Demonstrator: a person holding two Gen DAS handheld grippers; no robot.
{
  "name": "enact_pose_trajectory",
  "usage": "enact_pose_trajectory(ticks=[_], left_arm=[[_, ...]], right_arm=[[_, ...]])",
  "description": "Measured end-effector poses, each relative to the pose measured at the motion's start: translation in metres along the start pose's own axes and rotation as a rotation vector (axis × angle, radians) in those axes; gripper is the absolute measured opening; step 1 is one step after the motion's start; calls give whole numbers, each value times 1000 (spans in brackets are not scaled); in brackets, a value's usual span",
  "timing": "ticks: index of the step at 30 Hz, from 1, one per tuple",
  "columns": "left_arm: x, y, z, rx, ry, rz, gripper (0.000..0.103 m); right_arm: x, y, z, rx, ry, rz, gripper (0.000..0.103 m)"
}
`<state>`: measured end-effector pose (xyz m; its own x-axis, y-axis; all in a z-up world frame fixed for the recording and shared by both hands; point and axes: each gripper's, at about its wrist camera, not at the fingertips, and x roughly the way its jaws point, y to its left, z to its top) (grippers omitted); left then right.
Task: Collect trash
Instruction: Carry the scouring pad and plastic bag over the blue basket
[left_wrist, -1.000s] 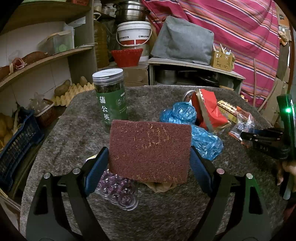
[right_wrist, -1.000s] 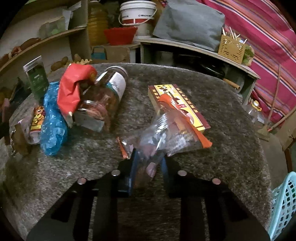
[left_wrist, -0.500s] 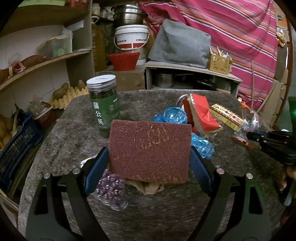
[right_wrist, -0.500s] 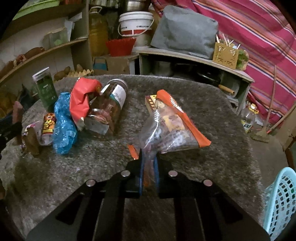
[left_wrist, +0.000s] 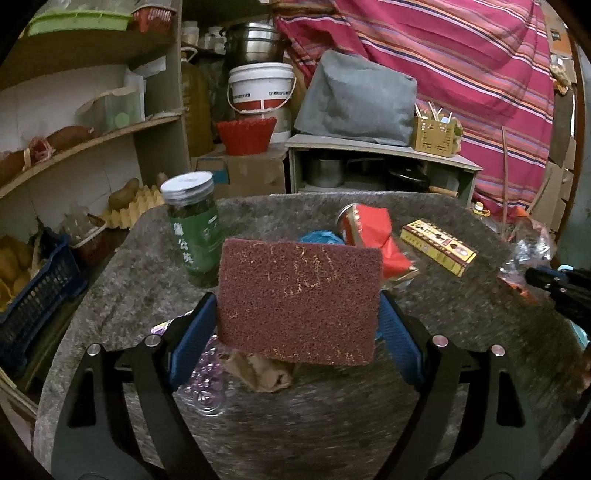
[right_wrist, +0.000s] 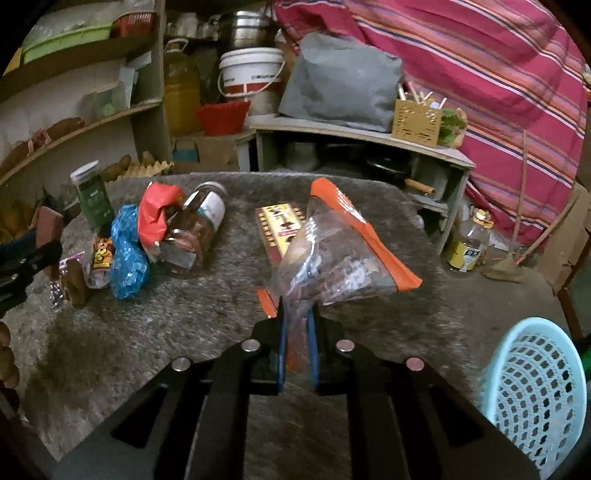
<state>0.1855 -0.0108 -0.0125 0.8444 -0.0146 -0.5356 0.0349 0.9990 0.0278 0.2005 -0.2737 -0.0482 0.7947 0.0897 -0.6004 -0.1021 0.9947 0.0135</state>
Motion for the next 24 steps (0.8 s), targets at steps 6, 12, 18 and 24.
enact_pose_trajectory(ticks=[6, 12, 18, 24], left_arm=[[-8, -31, 12, 8, -24, -15, 83], [-15, -86, 19, 52, -53, -63, 83], [-15, -154, 20, 98, -51, -147, 83], [-19, -225, 13, 151, -46, -238, 83]], right_arm=[[-31, -45, -5, 61, -41, -39, 10], [-61, -102, -14, 138, -69, -101, 10], [-87, -158, -34, 208, -77, -187, 10], [-104, -208, -58, 288, -68, -246, 10]])
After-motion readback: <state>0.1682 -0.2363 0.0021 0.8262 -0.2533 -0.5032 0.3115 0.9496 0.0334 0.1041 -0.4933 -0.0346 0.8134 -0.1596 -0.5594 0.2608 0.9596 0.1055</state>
